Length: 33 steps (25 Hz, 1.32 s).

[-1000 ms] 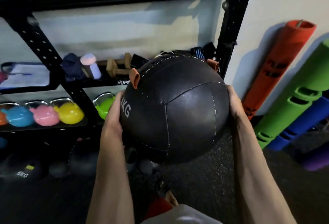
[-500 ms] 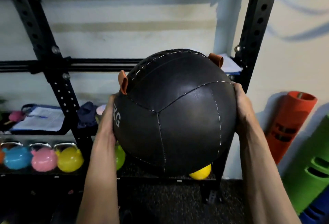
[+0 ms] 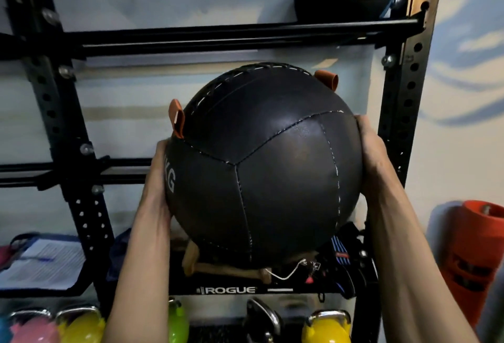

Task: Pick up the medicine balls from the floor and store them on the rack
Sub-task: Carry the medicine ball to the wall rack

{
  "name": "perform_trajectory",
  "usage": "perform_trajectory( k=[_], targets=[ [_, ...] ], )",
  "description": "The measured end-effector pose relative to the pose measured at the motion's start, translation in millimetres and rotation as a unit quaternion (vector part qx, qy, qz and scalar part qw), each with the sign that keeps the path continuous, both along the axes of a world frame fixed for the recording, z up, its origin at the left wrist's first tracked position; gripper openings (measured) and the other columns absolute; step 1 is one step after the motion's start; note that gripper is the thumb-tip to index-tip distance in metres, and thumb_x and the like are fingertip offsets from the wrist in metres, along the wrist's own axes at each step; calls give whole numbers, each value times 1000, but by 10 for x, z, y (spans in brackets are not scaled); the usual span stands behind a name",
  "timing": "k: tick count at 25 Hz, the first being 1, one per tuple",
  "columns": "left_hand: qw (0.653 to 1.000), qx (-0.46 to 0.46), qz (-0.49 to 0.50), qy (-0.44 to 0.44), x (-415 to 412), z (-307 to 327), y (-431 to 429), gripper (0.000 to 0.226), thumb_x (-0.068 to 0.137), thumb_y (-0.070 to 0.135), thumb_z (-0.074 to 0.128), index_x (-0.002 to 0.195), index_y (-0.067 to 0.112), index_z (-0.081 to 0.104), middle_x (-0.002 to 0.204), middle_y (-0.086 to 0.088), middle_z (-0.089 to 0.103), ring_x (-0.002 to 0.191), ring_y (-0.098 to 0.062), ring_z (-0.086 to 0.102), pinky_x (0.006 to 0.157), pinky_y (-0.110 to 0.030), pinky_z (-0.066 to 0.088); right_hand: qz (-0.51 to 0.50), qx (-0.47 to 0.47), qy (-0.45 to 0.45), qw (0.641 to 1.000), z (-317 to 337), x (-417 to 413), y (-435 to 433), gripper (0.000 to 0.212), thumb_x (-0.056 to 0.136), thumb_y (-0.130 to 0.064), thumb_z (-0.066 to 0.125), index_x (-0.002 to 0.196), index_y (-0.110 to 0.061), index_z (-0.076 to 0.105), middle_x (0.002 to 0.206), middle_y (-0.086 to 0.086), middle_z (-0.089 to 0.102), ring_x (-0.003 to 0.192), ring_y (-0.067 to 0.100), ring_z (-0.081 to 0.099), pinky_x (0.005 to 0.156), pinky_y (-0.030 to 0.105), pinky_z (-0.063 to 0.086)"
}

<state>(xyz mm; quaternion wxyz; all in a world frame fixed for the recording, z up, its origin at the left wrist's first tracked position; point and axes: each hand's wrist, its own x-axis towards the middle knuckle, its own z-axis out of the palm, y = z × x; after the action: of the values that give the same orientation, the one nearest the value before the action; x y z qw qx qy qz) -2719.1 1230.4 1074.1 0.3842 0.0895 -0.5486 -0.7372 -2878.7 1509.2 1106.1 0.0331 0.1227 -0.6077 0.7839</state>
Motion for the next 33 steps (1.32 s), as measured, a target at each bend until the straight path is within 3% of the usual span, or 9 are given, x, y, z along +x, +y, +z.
perform_trajectory(
  k=[4,9,12,17,20,24,26,29,33],
  targets=[
    [1000,-15,-11,20,-266,257,-256,42,100,33,49,63,27,65,61,10,64,58,-5,62,55,-21,49,12,-9,35,999,224,-347,-208,31,79,-56,55,69,-34,74,85,-7,66,83,17,62,79,37,46],
    [999,-30,-12,18,-668,554,-470,50,96,42,51,53,27,71,66,8,68,61,-7,66,66,-28,47,22,-35,62,997,468,-842,-434,32,88,-48,51,67,-31,69,76,-10,65,73,12,60,70,33,45],
    [999,-34,-9,23,-972,634,-576,51,98,40,51,53,27,71,66,8,68,61,-6,66,68,-29,47,2,-21,54,998,541,-1138,-580,30,82,-51,54,83,-28,73,102,-1,73,94,18,67,83,38,50],
    [999,-44,26,-11,-1486,639,-700,31,96,42,53,76,26,71,76,3,71,79,-14,65,74,-31,52,-9,-23,55,998,448,-1624,-803,27,92,-36,51,74,-22,66,72,-5,65,80,16,57,72,33,40],
    [993,-34,94,-56,-1773,805,-872,20,91,37,57,85,22,66,83,-5,64,79,-18,58,69,-31,47,-23,-57,128,990,440,-1825,-893,26,91,-32,52,83,-23,76,93,-2,73,91,16,65,82,33,48],
    [990,-32,131,-27,-2074,904,-983,16,92,23,58,79,15,66,64,2,60,65,-15,55,56,-24,43,-9,-17,194,981,397,-1988,-1038,28,101,-29,46,108,-21,73,114,-7,69,106,6,62,95,24,46],
    [989,-83,120,3,-2174,826,-952,26,95,29,56,97,10,73,81,-2,71,76,-14,65,69,-27,51,12,24,167,986,378,-2089,-1072,34,97,-45,44,98,-23,70,109,-8,68,102,7,60,98,30,45],
    [987,-137,81,31,-2268,676,-956,37,100,43,50,118,17,70,112,-5,71,108,-20,65,93,-36,51,19,38,125,991,319,-2258,-1083,54,91,-59,42,121,-22,68,124,-4,69,118,12,61,112,39,41],
    [983,-158,86,31,-2239,580,-915,46,100,54,45,124,21,66,118,-2,69,115,-22,63,101,-40,49,28,28,104,994,327,-2248,-1084,45,102,-51,41,116,-18,67,120,-6,67,114,11,60,100,27,42]
  ],
)
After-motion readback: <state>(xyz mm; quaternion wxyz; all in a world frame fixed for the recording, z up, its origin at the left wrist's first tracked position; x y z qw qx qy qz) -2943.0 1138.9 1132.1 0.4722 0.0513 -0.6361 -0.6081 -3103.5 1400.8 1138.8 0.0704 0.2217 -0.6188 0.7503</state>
